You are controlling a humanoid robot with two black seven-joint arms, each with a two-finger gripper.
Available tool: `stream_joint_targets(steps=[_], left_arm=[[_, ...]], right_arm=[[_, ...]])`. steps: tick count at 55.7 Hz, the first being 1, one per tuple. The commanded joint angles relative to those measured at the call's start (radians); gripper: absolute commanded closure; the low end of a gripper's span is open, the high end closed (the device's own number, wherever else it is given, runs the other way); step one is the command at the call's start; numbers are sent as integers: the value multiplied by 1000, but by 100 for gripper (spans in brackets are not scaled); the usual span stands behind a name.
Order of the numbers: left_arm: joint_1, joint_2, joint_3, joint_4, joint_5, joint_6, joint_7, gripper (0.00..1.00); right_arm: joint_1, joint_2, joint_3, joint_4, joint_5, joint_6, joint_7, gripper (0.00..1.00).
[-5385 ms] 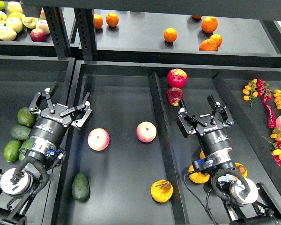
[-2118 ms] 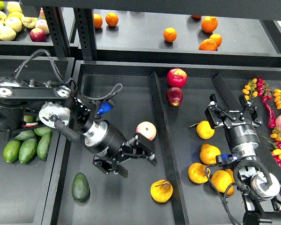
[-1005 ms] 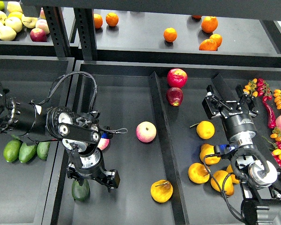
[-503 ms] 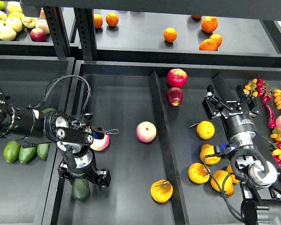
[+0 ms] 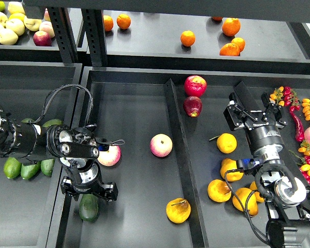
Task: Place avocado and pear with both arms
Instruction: 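Lift the dark avocado with the left gripper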
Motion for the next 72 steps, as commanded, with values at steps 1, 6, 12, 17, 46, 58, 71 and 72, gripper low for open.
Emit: stream_joint_targets(steps=[1,6,12,17,46,58,71,72], left_arm=[[17,0,0,15,0,0,0,1],[26,0,0,26,0,0,0,1],[37,0,-1,33,0,0,0,1],[43,0,-3,41,0,0,0,1],[63,0,-23,70,15,0,0,2],[74,0,-40,72,17,0,0,2],[100,0,-57,75,22,0,0,2],[100,0,-58,75,22,0,0,2]], right_arm=[[2,0,0,2,0,0,0,0],[3,0,0,0,0,0,0,0],[3,0,0,0,0,0,0,0],[3,0,0,0,0,0,0,0],[2,0,0,0,0,0,0,1],[2,0,0,0,0,0,0,0],[2,0,0,0,0,0,0,0],[2,0,0,0,0,0,0,0]])
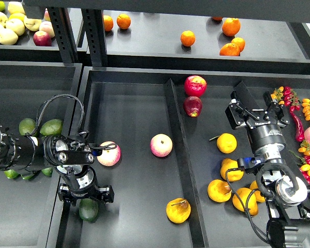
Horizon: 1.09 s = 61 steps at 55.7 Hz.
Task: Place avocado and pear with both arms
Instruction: 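Lift the dark avocado with the left gripper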
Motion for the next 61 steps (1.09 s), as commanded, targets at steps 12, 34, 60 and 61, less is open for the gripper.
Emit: stream_joint_targets(steps=[12,34,60,61], left_arm=[[34,0,-21,5,1,0,0,5],[54,0,-39,51,21,0,0,19],[65,0,-65,68,19,0,0,47],[66,0,-67,71,19,0,0,48]], right_arm=[[0,0,0,0,0,0,0,1],[0,0,-3,0,0,3,0,0],[-2,0,-4,-3,0,3,0,1],[-2,0,-4,-3,0,3,0,0]])
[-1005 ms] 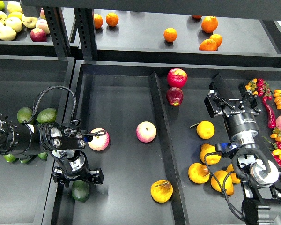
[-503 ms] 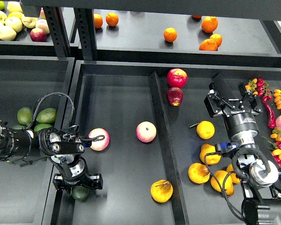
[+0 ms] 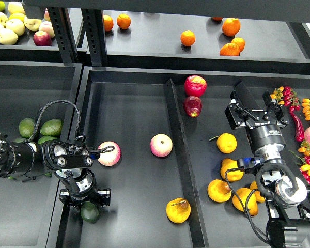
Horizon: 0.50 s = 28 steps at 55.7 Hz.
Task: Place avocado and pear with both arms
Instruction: 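Lift the dark avocado with the left gripper, then carry the avocado into the avocado bin and open the left gripper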
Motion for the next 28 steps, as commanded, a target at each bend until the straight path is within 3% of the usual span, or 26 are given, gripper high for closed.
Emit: stream_joint_targets(steps=[1,13,28], left_arm=[[5,0,-13,15,-1,0,0,48],[3,0,-39,21,-3,0,0,70],[-37,0,-88,23,-7,0,0,74]], right_arm=[[-1,0,-2,0,0,0,0,0],[-1,0,-2,0,0,3,0,1],[-1,0,-2,-2,0,15,0,0]])
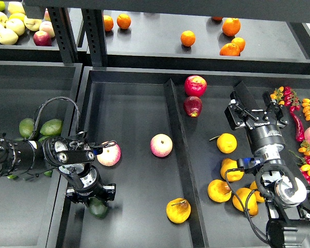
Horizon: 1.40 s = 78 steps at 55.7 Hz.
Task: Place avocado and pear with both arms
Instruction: 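Carry the avocado into the avocado bin and open the left gripper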
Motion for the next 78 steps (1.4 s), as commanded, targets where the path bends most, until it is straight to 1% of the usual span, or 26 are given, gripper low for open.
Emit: stream_joint_targets(steps=[1,14,25,38,41,42,43,56,65,78], left_arm=[[-30,0,-27,0,0,0,0,74],[-116,0,-60,0,-3,0,0,74],[-168,1,-79,-30,-5,0,0,74],[-197,204,-93,-99,0,0,0,73],[-197,255,-93,-124,1,0,0,73],[-197,317,-93,-147,3,0,0,73],[-195,333,-93,-150,3,0,0,73],[-171,472,-93,-170,9,0,0,72],[-125,509,-99,-172,41,0,0,71],[-48,495,-116,-152,82,0,0,70]], right_arm=[[1,0,0,0,0,3,0,0],[-1,0,-1,1,0,3,0,0],[-1,0,-1,1,0,3,0,1],[-2,0,-1,3,0,4,0,0],[-2,0,-3,1,0,4,0,0],[-2,0,-5,1,0,4,0,1],[-2,0,-5,1,0,4,0,0],[-2,0,-5,0,0,4,0,1],[-4,0,-5,0,0,4,0,1],[-5,0,-5,1,0,4,0,0]])
